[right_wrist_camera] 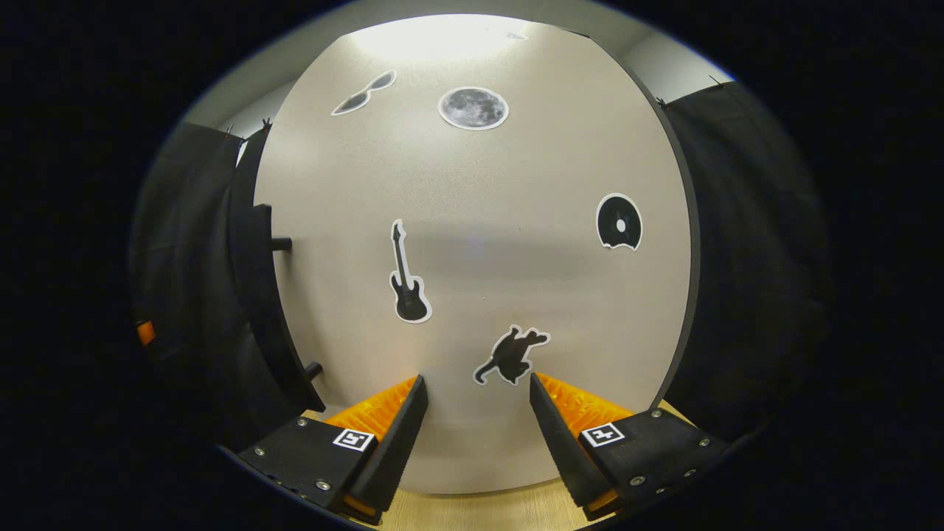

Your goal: Open the cabinet door with the right hand, grasp the bottle in the cabinet with the left hand and place it on the coaster, then close the cabinet door with the right hand.

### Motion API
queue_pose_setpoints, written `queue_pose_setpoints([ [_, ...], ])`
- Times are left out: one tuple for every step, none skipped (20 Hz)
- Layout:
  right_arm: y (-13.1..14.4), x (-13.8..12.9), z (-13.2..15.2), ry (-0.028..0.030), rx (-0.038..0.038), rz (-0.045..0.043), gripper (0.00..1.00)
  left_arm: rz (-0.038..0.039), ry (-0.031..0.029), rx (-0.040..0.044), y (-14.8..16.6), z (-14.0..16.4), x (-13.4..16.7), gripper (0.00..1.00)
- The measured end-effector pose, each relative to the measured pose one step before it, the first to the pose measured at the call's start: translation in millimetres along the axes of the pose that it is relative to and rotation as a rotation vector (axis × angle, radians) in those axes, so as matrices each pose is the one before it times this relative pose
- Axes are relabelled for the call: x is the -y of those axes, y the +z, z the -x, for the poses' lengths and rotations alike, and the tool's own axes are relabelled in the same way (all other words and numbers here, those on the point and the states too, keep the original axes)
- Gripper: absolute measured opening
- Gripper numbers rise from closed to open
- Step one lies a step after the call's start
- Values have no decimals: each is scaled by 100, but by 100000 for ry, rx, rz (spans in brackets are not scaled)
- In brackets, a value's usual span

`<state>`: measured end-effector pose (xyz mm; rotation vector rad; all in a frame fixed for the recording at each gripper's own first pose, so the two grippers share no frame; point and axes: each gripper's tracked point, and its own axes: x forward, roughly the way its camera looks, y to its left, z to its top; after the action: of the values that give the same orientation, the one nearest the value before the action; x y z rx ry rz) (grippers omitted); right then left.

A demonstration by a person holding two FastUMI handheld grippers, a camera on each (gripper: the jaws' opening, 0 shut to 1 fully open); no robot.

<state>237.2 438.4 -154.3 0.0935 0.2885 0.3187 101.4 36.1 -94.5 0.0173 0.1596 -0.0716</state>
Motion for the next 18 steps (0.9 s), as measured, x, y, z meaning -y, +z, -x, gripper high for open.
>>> queue_pose_setpoints([
  [-35, -33, -25, -458, 197, 68, 87, -47, -194, 131, 111, 103, 59, 99],
  [7, -13, 114, -390, 161, -48, 87, -128, -36, 88, -22, -1, -43, 99],
  [-15, 1, 41, -389, 146, -139, 87, -54, -13, 45, 70, 184, 37, 99],
  [-5, 3, 91, -348, 109, -152, 87, 51, -118, 116, 129, 181, -129, 99],
  [0, -44, 19, -254, 170, -23, 87, 80, -20, 71, 16, 85, 8, 99],
  [-31, -17, 58, -244, 196, 15, 87, 13, 74, 42, 86, -50, -48, 99],
  [26, -8, 37, -178, 255, 23, 87, -17, 140, 4, -116, 132, -103, 99],
  [-33, 7, 63, -238, 101, -98, 87, -56, 133, -6, 20, 111, -51, 99],
  [-3, -36, 36, -108, 105, -110, 87, -112, 97, -66, 65, 137, -36, 99],
  [-21, 11, 62, -169, 17, 3, 87, -169, 179, 8, 120, 167, -61, 99],
  [67, -37, 59, -94, 58, 144, 87, -138, 104, 102, 42, 69, -56, 99],
  [14, -19, -24, -190, -59, 343, 87, -149, -20, 176, 102, 176, -13, 99],
  [-2, -22, 51, -190, 28, 303, 87, -129, 97, 122, 113, 135, 45, 99],
  [-10, 1, -2, -187, 83, 346, 87, -91, 82, 93, 19, 220, -4, 99],
  [-34, -36, 91, 167, -52, 139, 87, -8, 9, 1, 96, 136, 22, 99],
  [27, -7, -29, -22, 139, 266, 87, 59, -109, -55, 119, 77, 21, 99],
  [-37, 56, -5, -316, -273, 36, 87, 135, 52, -119, -33, 113, 111, 99],
  [-155, 36, 93, -152, -1212, 114, 87, 176, 63, 0, 192, 228, 33, 99],
])
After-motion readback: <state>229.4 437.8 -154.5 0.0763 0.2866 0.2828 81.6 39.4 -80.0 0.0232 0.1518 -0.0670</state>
